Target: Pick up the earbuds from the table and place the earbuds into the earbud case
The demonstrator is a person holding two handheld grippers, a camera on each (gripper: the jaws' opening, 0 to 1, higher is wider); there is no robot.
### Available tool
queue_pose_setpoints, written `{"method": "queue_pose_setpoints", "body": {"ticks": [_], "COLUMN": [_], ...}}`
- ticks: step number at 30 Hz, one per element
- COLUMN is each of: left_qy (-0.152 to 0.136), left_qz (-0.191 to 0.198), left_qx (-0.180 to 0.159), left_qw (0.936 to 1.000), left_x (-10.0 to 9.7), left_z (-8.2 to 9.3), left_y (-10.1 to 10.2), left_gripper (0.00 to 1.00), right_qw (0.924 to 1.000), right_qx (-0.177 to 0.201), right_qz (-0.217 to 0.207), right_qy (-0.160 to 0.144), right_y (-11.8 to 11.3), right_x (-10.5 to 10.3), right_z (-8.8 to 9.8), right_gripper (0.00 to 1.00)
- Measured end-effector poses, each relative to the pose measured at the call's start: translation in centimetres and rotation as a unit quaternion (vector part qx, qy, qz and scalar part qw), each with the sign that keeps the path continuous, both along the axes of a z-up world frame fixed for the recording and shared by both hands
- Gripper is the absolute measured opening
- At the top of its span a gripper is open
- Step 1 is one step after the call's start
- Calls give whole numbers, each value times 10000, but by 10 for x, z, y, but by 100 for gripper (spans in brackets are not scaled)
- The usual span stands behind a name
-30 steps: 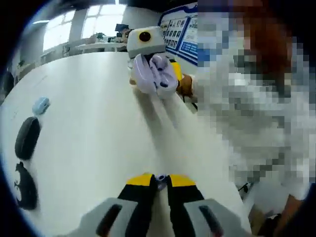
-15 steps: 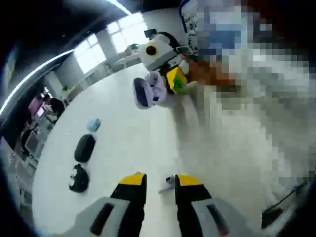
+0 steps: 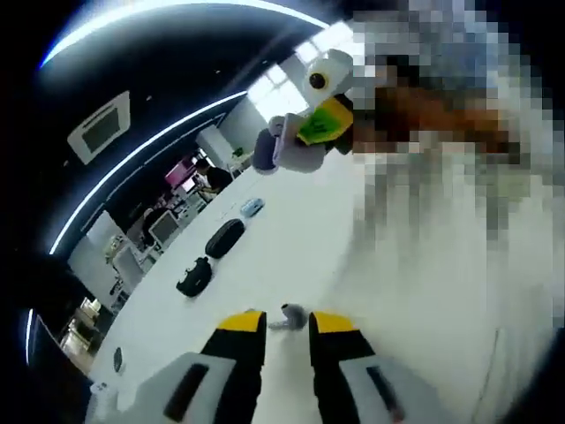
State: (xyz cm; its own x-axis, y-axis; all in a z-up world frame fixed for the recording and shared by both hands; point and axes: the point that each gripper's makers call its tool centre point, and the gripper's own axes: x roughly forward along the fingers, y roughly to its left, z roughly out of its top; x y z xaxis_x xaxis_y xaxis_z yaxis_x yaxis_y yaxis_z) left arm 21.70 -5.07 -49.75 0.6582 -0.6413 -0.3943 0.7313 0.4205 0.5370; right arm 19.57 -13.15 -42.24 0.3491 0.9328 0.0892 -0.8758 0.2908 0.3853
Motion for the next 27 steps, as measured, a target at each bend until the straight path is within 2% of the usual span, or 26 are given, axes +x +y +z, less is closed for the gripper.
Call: {"method": "queue_pose_setpoints", "body": {"ticks": [4, 7, 11, 16, 19, 20, 21, 27], "left_qy": [49, 87, 109, 485, 613, 679, 875, 901], "left_qz": [60, 159, 209, 228, 162, 97, 124, 29], "left_qx": [-242, -338, -521, -887, -948, -1163, -1166, -1017], "left_qw": [9997, 9993, 9984, 9946, 9935, 9908, 9892, 9907], "left_x": [3, 6, 6, 10, 13, 13, 12, 16], "left_z": [-1, -4, -3, -4, -2, 3, 2, 2], "left_y": [-3, -2, -3, -2, 0, -3, -1, -1], "left_gripper": [20, 12, 12, 10, 10, 9, 8, 9], "right_qw": [10000, 10000, 10000, 10000, 10000, 10000, 10000, 10000], "right_qx": [4, 5, 28, 12, 30, 46, 50, -10], "right_qz": [18, 28, 21, 45, 32, 28, 29, 87], "right_qy": [-6, -8, -3, -3, 3, 6, 8, 3], "right_y": [2, 3, 4, 5, 4, 3, 3, 5], "right_x": [-2, -3, -4, -6, -5, -4, -4, -6], "right_z": [0, -1, 0, -1, -1, 0, 0, -2], "right_gripper": [16, 16, 16, 16, 16, 16, 16, 16]}}
